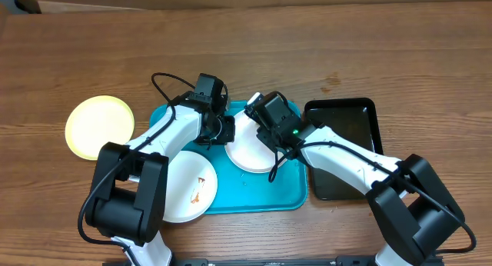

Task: Clean dirty plates on tray and stack at the side
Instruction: 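Scrub the white plate with the sponge while the left gripper holds it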

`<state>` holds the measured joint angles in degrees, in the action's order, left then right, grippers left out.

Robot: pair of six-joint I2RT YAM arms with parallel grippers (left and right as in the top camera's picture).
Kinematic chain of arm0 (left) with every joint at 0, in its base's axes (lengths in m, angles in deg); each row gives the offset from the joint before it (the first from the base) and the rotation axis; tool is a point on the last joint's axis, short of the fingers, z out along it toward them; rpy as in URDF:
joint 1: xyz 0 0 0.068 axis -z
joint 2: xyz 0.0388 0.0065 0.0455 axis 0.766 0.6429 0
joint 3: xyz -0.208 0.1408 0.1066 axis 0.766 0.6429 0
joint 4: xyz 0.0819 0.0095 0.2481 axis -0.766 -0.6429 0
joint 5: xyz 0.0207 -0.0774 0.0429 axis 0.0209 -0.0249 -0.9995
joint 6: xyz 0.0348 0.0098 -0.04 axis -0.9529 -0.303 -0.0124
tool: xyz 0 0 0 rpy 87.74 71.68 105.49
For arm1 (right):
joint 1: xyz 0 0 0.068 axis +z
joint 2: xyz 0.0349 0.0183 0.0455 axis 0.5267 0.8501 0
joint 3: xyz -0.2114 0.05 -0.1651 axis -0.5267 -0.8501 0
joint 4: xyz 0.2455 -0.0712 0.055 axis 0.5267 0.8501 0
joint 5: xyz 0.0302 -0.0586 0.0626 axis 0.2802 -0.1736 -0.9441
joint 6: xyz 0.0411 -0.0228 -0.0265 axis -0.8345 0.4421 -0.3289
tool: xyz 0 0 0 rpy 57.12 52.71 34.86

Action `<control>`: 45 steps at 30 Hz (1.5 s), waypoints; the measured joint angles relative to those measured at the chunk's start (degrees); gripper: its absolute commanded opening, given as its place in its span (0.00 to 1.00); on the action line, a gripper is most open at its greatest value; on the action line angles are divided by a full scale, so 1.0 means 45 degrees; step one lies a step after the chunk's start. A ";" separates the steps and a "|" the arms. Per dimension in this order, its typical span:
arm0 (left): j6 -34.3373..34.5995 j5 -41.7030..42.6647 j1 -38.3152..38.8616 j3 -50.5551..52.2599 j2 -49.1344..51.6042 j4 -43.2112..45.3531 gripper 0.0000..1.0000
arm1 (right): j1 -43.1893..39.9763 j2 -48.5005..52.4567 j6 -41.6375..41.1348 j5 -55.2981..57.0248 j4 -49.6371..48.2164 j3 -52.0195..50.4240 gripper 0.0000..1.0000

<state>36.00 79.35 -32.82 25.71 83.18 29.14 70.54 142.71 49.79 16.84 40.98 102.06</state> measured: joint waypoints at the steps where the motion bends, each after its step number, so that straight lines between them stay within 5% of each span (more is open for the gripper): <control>1: 0.0000 0.0000 0.0000 0.0000 0.0000 0.0000 0.05 | 0.0000 0.0000 -0.0034 -0.0010 -0.0146 -0.0107 0.39; 5: 0.0000 0.0000 0.0005 0.0000 0.0000 0.0000 0.05 | -0.0024 0.0000 -0.0112 -0.0073 -0.0651 -0.0529 0.39; 9: 0.0000 0.0000 0.0000 0.0000 0.0000 0.0000 0.05 | -0.0233 0.0000 -0.0107 -0.0092 -0.0661 -0.0801 0.21; 16: 0.0000 0.0010 0.0010 0.0000 0.0000 0.0000 0.04 | -0.1166 0.0000 -0.1049 -0.0991 -0.0646 -0.0821 0.04; 30: 0.0000 0.0005 0.0024 0.0000 0.0000 0.0005 0.04 | -0.1117 -0.0019 -0.1749 -0.2161 -0.0112 -0.1010 0.04; 45: 0.0000 0.0000 0.0024 0.0000 0.0000 0.0000 0.04 | -0.1112 -0.0151 -0.4852 -0.3988 -0.0049 -0.1234 0.04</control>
<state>36.00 79.35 -32.71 25.71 83.18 29.14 65.54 142.04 27.96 -1.10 40.76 96.51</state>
